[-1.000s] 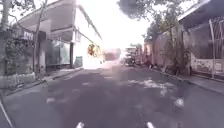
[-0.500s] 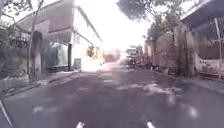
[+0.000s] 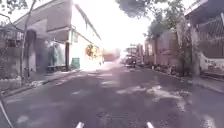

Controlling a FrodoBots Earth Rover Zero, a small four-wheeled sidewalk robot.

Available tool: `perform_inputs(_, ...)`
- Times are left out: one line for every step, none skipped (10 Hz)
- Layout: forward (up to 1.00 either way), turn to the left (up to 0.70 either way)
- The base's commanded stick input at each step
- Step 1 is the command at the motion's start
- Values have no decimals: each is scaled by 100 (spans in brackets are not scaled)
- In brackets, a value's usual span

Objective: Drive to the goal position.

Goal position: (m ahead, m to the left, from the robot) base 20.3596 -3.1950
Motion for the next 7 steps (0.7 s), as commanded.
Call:
perform_inputs(70, 0)
perform_inputs(70, 0)
perform_inputs(70, 0)
perform_inputs(70, 0)
perform_inputs(70, 0)
perform_inputs(70, 0)
perform_inputs(70, 0)
